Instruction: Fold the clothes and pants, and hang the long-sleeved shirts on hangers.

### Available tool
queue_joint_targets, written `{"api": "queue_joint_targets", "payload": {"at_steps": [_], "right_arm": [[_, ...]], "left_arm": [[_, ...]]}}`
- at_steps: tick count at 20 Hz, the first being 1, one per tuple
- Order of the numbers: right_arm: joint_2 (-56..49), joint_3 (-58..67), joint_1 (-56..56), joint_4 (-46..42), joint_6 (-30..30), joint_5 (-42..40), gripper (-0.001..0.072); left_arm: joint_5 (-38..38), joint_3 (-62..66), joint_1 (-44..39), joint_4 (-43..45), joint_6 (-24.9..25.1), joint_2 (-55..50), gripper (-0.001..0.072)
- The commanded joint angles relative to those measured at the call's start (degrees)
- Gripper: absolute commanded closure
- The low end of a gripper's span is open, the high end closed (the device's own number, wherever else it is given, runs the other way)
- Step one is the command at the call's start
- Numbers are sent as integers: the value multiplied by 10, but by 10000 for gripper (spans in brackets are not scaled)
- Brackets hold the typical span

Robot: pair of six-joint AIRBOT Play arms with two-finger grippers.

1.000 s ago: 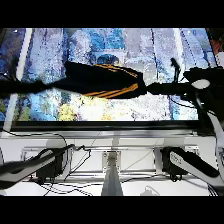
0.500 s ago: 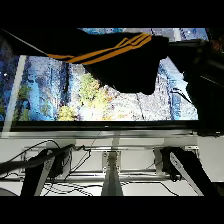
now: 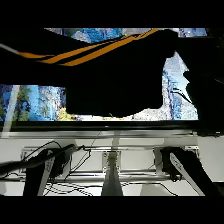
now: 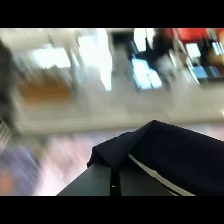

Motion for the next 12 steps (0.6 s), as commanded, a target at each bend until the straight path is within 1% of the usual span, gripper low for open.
{"api": "queue_joint_targets", "payload": {"at_steps": [1,2,4,5,6,7,9,10,12], "right_arm": [[-96,-21,8,-74,30,-31,686],[-138,-22,8,-103,31,-56,686],[-216,-22,3,-145,31,-130,686],[-254,-22,-3,-158,31,-169,686],[-288,-22,-10,-160,31,-195,686],[-316,-22,-18,-160,31,-207,686],[-360,-22,-39,-161,31,-205,686],[-373,-22,-50,-162,31,-199,686],[-383,-22,-74,-174,30,-186,686]], "left_arm": [[-31,-26,-75,-4,-6,-134,694],[-24,-26,-118,-4,-6,-191,694],[21,-26,-193,-3,-7,-296,694],[38,-26,-218,-3,-14,-337,693],[38,-26,-239,-2,-31,-375,693],[27,-26,-253,-2,-51,-402,693],[-12,-26,-268,-2,-72,-429,693],[-48,-26,-273,-2,-74,-432,693],[-145,-26,-277,-2,-97,-428,693]]}}
